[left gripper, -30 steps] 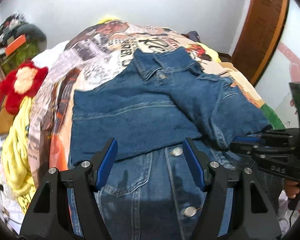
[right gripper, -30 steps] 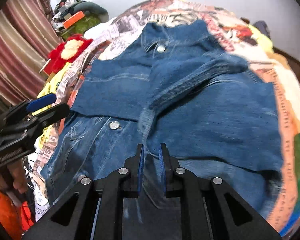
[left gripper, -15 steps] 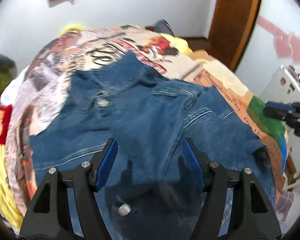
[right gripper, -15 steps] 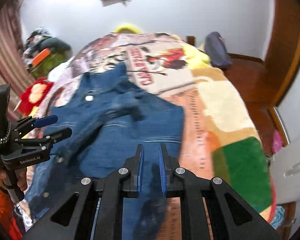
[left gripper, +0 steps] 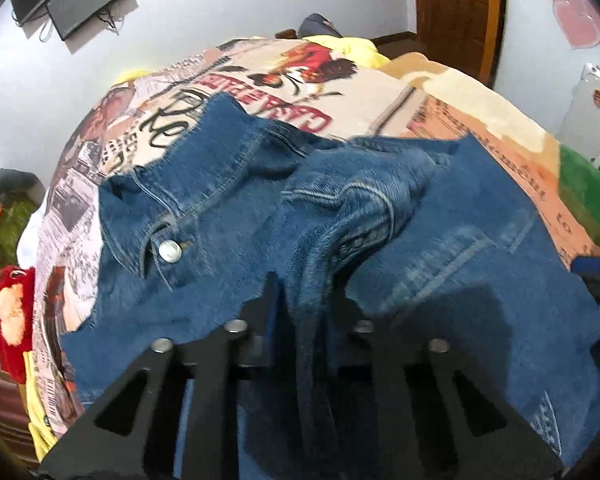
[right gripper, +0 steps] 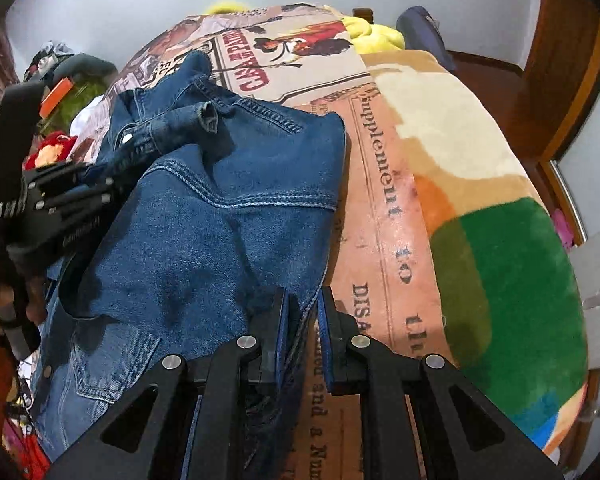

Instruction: Fold large clothes

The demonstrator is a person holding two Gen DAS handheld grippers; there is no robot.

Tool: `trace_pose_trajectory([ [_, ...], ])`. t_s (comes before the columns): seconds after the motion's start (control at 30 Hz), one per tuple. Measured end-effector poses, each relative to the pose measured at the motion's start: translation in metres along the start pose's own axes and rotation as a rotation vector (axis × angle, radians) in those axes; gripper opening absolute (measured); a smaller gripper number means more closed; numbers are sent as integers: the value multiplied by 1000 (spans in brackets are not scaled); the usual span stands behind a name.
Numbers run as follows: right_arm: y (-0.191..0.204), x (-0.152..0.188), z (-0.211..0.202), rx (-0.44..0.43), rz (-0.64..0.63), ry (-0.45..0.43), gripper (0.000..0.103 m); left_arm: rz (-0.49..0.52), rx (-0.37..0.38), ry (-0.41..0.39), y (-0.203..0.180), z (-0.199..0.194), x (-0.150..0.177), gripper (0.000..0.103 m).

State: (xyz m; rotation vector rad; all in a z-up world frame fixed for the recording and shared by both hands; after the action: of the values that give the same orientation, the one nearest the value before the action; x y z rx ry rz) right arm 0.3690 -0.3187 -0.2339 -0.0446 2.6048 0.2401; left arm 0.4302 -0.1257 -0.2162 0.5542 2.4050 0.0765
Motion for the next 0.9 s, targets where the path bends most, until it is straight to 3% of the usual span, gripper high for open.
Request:
trace_pose_trajectory([
  [0.2, 1, -13, -8, -19, -23, 13, 11, -137, -26, -143, 50, -45, -28, 3],
  [0.43, 14, -51, -34, -22, -42, -103, 11, -267, -49, -324, 121, -118, -47, 3],
  [0.53, 27, -61, -32, -26, -63, -121, 11, -283, -63, -360, 137, -133, -41, 3],
  [0.6, 36, -61, -21, -21, -84, -93, 11, -280, -85, -359, 145, -135, -30, 3],
  [0.73, 55, -41, 25, 4, -155, 36, 11, -299, -94, -267, 159, -110, 1, 5],
  [0.9, 72, -23, 28, 106, -318, -51, 11, -376, -59, -109, 179, -65, 57, 14],
])
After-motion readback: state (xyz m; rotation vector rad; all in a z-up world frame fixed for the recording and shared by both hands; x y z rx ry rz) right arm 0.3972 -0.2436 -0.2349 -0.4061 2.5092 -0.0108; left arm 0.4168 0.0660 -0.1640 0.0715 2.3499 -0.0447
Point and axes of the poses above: each gripper's, at about its wrist camera, not at the fingertips, and z roughly the way its jaws point, y to its left, x to its underside, the point moved 2 cm from there along z, roughly the way its jaws point, and after that the axes turned 4 degrees about -y, right-handed, at the moved point
